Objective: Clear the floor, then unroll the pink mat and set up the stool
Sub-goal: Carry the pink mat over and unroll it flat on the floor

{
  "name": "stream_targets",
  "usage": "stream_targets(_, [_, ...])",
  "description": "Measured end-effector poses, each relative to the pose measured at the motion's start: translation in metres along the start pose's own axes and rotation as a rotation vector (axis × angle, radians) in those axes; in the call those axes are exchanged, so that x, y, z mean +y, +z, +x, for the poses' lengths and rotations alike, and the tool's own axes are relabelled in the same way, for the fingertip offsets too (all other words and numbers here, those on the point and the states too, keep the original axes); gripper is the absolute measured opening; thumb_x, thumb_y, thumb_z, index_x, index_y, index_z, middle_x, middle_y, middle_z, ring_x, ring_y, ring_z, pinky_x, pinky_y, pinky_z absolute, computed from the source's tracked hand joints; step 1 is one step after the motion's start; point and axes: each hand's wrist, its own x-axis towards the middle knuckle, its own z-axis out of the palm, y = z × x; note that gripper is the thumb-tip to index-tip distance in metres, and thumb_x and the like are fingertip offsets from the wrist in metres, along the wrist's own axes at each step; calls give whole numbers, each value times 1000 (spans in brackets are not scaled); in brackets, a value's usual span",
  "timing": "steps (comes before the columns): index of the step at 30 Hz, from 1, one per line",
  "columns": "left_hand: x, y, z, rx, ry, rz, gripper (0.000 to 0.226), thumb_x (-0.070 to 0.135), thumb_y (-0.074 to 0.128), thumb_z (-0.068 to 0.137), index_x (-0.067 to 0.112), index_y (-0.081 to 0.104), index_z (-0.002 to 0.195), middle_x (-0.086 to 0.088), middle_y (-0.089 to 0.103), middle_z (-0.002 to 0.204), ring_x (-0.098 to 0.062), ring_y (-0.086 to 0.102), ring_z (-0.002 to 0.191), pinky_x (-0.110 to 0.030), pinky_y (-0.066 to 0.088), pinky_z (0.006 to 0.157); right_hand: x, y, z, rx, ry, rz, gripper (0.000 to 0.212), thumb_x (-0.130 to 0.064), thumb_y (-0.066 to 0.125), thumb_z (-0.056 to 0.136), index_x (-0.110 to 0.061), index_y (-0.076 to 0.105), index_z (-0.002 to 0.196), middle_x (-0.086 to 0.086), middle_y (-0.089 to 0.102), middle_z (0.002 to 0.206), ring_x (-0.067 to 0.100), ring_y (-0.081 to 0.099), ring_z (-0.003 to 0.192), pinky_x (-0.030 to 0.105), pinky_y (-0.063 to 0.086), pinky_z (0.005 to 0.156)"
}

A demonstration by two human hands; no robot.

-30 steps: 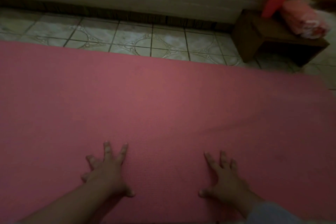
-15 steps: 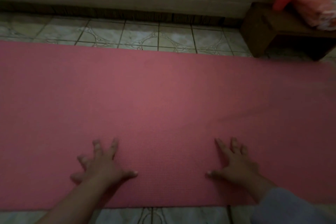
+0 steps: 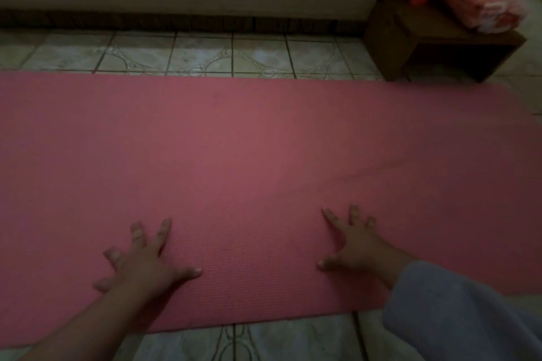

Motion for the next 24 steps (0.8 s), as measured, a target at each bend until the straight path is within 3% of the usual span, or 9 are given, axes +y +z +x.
stream_targets(4, [-14,2,-2,48,-58,-31,138,94,47,23,52,-7,143,11,-19,158,-41,-3,144,-74,19,104,4,7,-10,51,37,-62,125,-83,63,45,-57,-16,138,-2,-31,155,35,-18,144,65,19,110])
stream_targets(8, [-32,-2,-2,127,-165,-98,146,95,45,14,48,0,145,1,-9,160,-46,4,141,-70,18,108,6,20,-18,25,14,-51,124,-83,63,44,-61,-17,135,-4,-36,152,33,-22,143,71,17,106])
stream_targets(16, [-25,-1,-6,92,-185,-57,139,99,40,25,46,-4,146,-1,-12,160,-50,2,141,-66,17,110,17,18,-23,24,-38,-94,128,-76,69,47,-58,-22,135,-6,-39,151,30,-24,143,70,19,107])
stream_targets(21, [-14,5,-10,92,-173,-29,142,102,32,22,45,-7,146,-6,-11,159,-49,5,141,-64,17,112,31,16,-26,24,-48,-84,131,-70,73,51,-51,-21,140,0,-38,152,30,-24,143,65,22,109])
stream_targets(24, [-5,12,-19,79,-162,-19,140,102,33,20,50,-9,143,-1,-14,159,-51,2,140,-65,18,110,42,13,-25,38,-61,-110,131,-69,73,52,-49,-20,141,2,-36,153,32,-22,144,61,23,111])
